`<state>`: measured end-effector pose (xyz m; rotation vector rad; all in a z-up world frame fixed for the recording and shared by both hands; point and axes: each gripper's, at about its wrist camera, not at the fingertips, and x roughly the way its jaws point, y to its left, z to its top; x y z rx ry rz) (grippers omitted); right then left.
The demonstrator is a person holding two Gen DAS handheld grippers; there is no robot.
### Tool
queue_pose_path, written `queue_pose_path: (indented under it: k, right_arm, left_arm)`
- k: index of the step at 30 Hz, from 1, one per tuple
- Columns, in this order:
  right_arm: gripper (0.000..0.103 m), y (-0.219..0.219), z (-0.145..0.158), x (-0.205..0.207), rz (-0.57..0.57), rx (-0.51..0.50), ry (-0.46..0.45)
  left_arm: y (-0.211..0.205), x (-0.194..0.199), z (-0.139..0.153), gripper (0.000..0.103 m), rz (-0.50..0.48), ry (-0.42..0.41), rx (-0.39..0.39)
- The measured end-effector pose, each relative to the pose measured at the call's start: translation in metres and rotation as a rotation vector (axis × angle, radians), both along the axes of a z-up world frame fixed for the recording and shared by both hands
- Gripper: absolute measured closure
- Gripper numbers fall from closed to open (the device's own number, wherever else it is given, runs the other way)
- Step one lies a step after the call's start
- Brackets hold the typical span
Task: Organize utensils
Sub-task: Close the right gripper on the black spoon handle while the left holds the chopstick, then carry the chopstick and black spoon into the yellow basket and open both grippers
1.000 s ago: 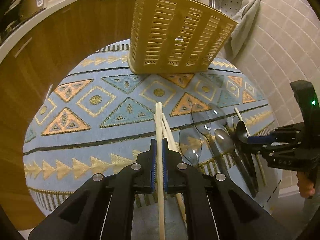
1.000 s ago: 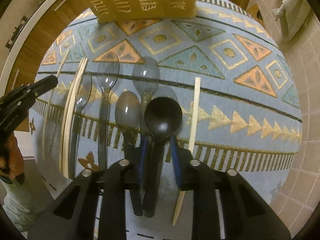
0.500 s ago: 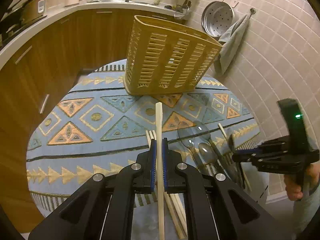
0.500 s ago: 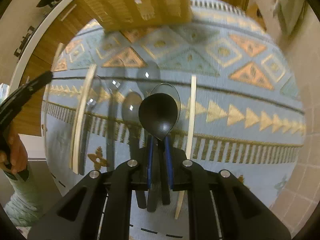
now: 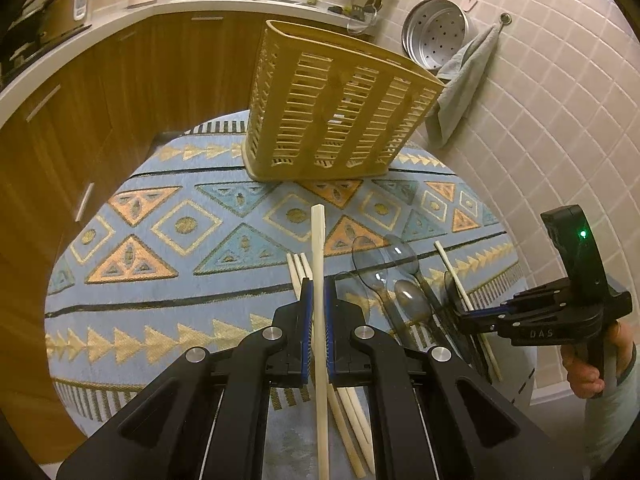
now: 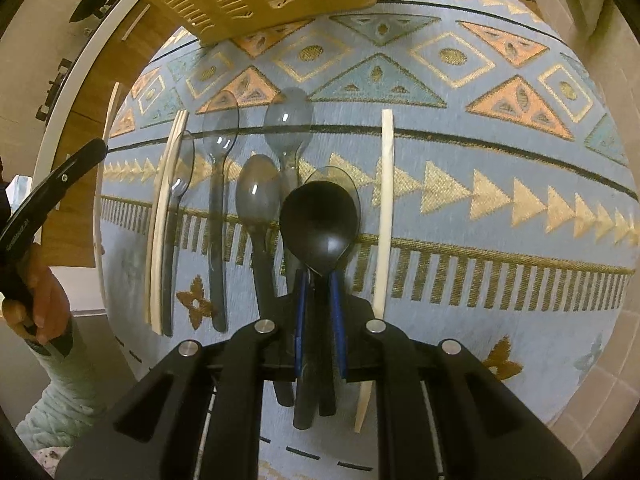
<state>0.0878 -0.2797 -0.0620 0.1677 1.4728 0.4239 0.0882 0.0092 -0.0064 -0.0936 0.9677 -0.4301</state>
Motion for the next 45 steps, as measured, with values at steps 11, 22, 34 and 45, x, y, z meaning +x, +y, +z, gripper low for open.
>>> queue_pose_path:
  k: [11,22,34,45]
  right_arm:
    - [0.092,0.000,0.000,-0.005,0.029,-0.021,-0.024]
    - [0.098,-0.007,0.042,-0.021,0.026,-0.007,-0.173]
    - [0.098,-0.009,0.076,-0.006,-0.005,0.116,-0.335]
    - [0.098,-0.004,0.181,0.038,-0.129,0.181,-0.846]
  left_arm:
    - [-0.003,-0.001,-0.001,0.100,-0.006,0.002,0.003]
    - [0.005,-0.002,0.005,0.100,0.004,-0.017,-0.025]
    - [0.004,0.005,0.039,0.100,0.008,-0.128,-0.105]
    - [0.007,0.040,0.132,0.100,0.072,-0.577,-0.340]
